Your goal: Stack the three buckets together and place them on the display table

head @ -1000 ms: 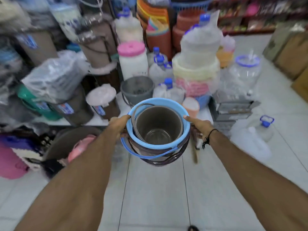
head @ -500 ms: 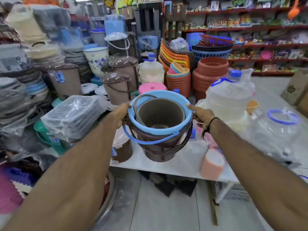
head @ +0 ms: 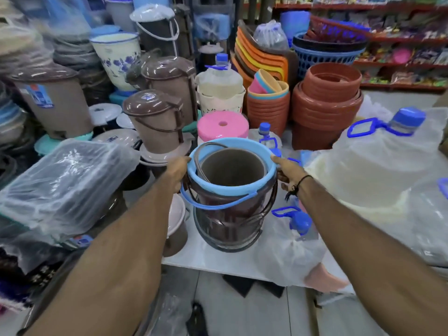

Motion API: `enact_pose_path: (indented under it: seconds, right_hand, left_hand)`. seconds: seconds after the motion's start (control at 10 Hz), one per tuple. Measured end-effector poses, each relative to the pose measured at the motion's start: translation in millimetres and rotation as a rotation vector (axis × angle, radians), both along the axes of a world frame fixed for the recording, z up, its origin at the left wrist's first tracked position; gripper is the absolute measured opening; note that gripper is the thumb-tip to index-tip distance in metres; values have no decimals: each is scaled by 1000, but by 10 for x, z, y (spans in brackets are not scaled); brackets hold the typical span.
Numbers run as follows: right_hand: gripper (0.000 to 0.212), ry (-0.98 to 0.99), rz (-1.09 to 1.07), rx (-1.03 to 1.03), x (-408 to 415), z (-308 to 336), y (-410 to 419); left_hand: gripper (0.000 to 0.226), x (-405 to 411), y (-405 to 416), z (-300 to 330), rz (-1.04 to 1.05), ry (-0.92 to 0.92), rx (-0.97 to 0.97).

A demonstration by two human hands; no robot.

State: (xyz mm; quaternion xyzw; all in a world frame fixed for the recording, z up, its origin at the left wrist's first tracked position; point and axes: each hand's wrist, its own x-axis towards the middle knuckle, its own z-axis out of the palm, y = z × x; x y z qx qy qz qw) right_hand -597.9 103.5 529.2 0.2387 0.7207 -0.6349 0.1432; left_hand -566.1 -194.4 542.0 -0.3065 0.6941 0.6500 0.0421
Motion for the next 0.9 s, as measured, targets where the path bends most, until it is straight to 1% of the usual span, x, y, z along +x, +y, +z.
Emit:
enact_pose_path:
  seconds: [0.1,0.2,0.3,0.5,0.6,0.7,0.8,0.9]
  right_hand:
    - [35,-62,21,67,-231,-163,-72]
    - [42,-181,32,93,-389,-500,-183]
    - [44,-239,32,104,-422,-670,-289]
    - [36,-305,-62,132,-507,-1030,-477]
    - [32,-375,-59,167,-470,-1278,-513]
    - [26,-402,-48,181,-488,-1447,-467]
    - [37,-417,160,258,-647,-1456,-398]
    - [52,-354,239,411,-747,-1263,-389]
  left_hand:
    - [21,-293,-112,-230,-46,-47,9]
    - [25,-590,-287,-596,-139,-152,-26]
    - [29,-717,-362,-782,-188,-200,-45]
    - [24,-956,-477,-1126,-340,-321,-107]
    - [27,-947,-510,-1350,-474,-454,-178]
    - [27,-1003,-537,-1440,-526,-482,-206]
    - [29,-1115,-578,-1392,-688,-494,-352]
    - [30,-1191,-555,-1302,-748,-437,-550]
